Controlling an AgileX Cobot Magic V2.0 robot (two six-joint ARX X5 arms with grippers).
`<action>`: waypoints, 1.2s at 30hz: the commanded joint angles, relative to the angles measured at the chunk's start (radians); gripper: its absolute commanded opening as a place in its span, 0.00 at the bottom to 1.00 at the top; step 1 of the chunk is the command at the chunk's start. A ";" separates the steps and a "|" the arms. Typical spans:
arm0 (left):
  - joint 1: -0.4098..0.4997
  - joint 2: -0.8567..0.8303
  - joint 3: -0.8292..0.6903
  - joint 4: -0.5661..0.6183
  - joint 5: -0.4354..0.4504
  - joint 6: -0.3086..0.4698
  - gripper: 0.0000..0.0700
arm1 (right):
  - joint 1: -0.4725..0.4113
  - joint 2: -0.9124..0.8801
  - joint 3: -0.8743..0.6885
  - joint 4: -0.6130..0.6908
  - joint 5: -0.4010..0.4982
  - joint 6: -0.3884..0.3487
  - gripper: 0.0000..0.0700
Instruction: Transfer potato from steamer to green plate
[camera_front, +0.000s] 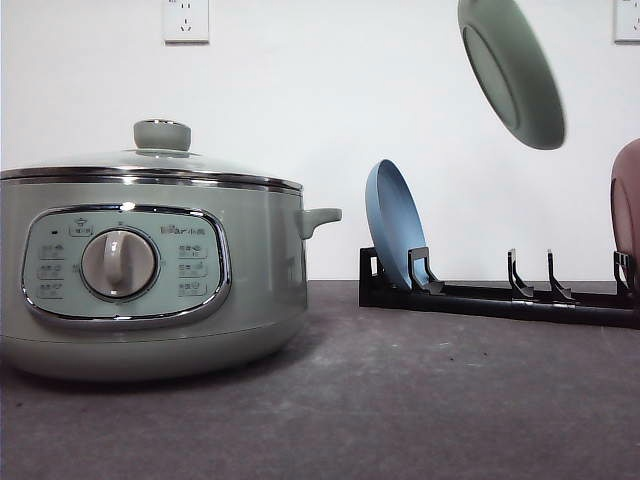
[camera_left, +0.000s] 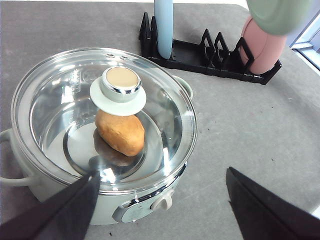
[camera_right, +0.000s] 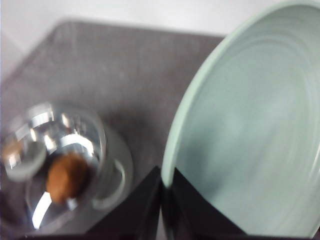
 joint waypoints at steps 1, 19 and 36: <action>-0.002 0.004 0.021 0.011 0.005 0.003 0.74 | 0.035 -0.004 0.027 -0.047 0.047 -0.093 0.01; -0.002 0.004 0.021 0.011 0.005 0.006 0.74 | 0.443 -0.021 -0.150 -0.321 0.429 -0.151 0.01; -0.002 0.004 0.021 0.014 0.005 0.006 0.74 | 0.722 -0.008 -0.619 -0.043 0.585 -0.067 0.01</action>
